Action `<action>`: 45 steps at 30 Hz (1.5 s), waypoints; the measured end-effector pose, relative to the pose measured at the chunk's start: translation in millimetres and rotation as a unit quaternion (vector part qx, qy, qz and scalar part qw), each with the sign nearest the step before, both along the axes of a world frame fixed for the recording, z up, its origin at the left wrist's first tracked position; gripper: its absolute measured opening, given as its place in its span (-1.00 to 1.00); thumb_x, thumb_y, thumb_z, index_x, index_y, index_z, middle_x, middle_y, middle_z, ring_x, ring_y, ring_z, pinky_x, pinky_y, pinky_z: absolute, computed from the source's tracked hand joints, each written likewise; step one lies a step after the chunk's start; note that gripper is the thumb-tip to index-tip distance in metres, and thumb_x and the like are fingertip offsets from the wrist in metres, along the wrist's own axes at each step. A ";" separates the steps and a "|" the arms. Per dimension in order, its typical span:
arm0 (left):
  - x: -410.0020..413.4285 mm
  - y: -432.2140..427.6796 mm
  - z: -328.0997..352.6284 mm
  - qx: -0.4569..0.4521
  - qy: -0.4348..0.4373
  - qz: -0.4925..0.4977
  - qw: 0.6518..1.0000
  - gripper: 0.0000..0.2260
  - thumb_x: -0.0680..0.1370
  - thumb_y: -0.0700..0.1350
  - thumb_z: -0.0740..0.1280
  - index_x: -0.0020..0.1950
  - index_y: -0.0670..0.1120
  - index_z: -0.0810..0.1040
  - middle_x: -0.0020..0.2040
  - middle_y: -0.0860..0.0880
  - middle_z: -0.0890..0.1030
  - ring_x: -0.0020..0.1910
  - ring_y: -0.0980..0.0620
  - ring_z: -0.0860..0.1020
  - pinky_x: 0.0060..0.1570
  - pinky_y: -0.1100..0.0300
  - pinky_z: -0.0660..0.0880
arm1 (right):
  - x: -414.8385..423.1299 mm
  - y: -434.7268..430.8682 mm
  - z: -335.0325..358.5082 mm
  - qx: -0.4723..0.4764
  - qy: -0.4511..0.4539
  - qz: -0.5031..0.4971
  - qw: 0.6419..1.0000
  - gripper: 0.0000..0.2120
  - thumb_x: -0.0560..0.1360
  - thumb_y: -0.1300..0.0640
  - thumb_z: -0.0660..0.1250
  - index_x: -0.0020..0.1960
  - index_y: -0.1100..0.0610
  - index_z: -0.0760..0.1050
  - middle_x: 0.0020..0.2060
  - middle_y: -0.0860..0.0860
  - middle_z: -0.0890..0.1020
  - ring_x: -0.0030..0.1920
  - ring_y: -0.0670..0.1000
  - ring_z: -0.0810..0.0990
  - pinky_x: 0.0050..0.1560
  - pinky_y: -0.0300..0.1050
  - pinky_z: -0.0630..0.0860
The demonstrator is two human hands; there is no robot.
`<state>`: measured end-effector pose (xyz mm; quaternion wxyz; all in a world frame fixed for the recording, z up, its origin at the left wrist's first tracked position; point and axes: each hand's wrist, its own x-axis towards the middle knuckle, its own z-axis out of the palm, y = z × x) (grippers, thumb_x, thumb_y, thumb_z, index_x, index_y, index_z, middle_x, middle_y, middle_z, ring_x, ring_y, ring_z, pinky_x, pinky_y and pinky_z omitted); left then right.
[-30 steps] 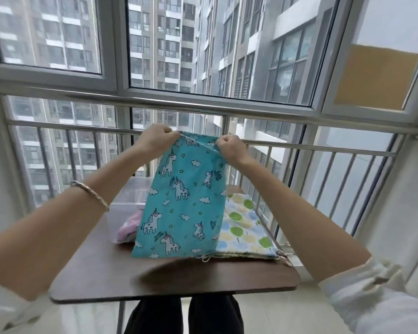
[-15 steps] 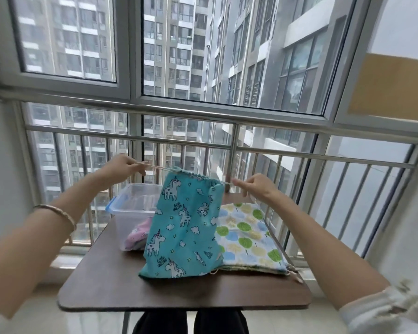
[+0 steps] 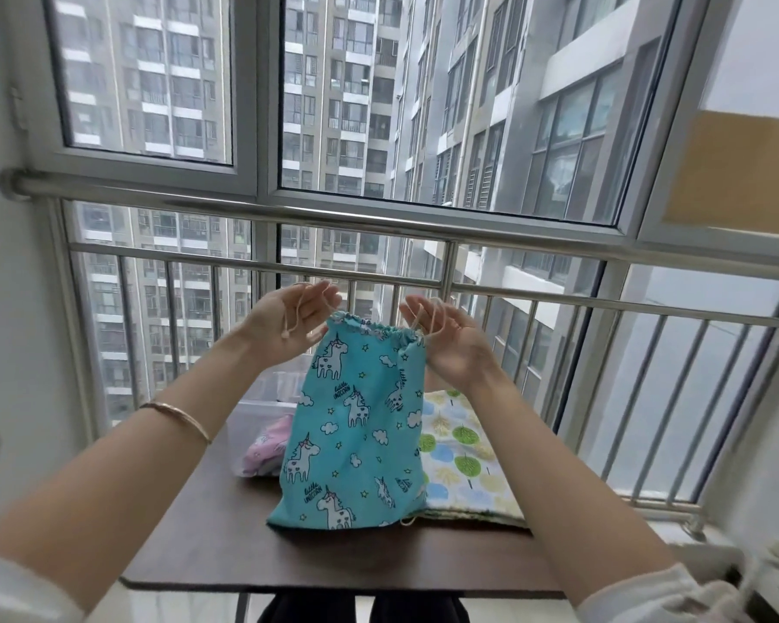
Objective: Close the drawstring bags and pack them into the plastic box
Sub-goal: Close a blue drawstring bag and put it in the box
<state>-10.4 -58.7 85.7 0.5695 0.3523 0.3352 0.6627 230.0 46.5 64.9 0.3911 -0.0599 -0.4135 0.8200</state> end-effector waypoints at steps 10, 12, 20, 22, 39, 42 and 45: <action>-35.1 -17.1 0.2 -0.022 -0.065 0.088 0.994 -0.69 0.65 -0.06 0.10 -0.25 -0.10 0.43 -0.46 0.05 0.34 -0.47 0.10 0.36 -0.15 0.20 0.45 | 14.3 12.9 -2.2 -0.073 -0.050 -0.088 0.992 -0.81 0.60 0.38 0.09 0.16 0.32 0.40 -0.29 0.11 0.48 -0.40 -0.05 0.49 -0.29 -0.22 0.60; -44.4 -19.8 -1.7 -0.028 -0.039 0.110 0.993 -0.69 0.66 -0.06 0.09 -0.25 -0.09 0.41 -0.46 0.05 0.31 -0.46 0.09 0.32 -0.16 0.18 0.44 | 22.0 16.9 -3.9 -0.059 -0.084 -0.101 0.990 -0.78 0.60 0.40 0.08 0.21 0.36 0.38 -0.26 0.12 0.49 -0.35 -0.02 0.49 -0.26 -0.17 0.62; -18.3 -19.7 18.5 -0.004 -0.021 0.055 0.998 -0.69 0.65 -0.06 0.09 -0.23 -0.10 0.45 -0.44 0.06 0.32 -0.49 0.12 0.29 -0.36 0.24 0.42 | -2.4 2.7 19.5 -0.014 -0.172 -0.067 0.983 -0.54 0.66 0.03 0.08 0.25 0.44 0.36 -0.15 0.21 0.67 -0.34 0.02 0.64 -0.28 -0.14 0.65; -12.3 -19.1 24.5 -0.005 -0.038 0.026 0.999 -0.69 0.65 -0.05 0.10 -0.23 -0.12 0.46 -0.43 0.06 0.33 -0.46 0.14 0.25 -0.43 0.29 0.39 | -7.8 -0.6 23.4 -0.025 -0.246 -0.001 0.969 -0.29 0.64 -0.19 -0.08 0.17 0.48 0.39 -0.24 0.21 0.62 -0.47 -0.04 0.53 -0.42 -0.25 0.58; 40.3 8.7 91.8 0.013 0.398 -0.036 0.916 -0.84 0.60 -0.15 0.15 -0.06 -0.17 0.48 -0.15 -0.05 0.63 -0.21 0.07 0.58 -0.13 0.22 0.50 | -45.1 -24.7 64.3 0.399 -0.523 0.039 0.752 -0.67 0.51 0.16 0.29 0.21 0.31 0.50 -0.38 -0.05 0.41 -0.46 -0.11 0.22 -0.43 -0.33 0.18; 47.9 28.9 98.7 0.000 0.454 0.023 0.891 -0.84 0.60 -0.12 0.21 0.00 -0.17 0.53 -0.07 -0.06 0.62 -0.15 0.08 0.58 -0.12 0.22 0.52 | -48.0 -30.7 60.4 0.391 -0.458 0.115 0.790 -0.78 0.58 0.08 0.24 -0.08 0.17 0.60 -0.38 -0.05 0.41 -0.43 -0.08 0.21 -0.38 -0.27 0.16; 44.5 48.9 76.0 -0.092 0.638 0.036 0.764 -0.75 0.61 0.03 0.21 -0.02 -0.15 0.48 -0.04 -0.10 0.58 -0.09 0.02 0.57 -0.08 0.15 0.58 | -45.7 -30.2 52.8 0.346 -0.409 0.125 0.835 -0.54 0.67 -0.04 -0.01 -0.05 0.18 0.58 -0.38 -0.02 0.38 -0.42 -0.08 0.19 -0.43 -0.27 0.14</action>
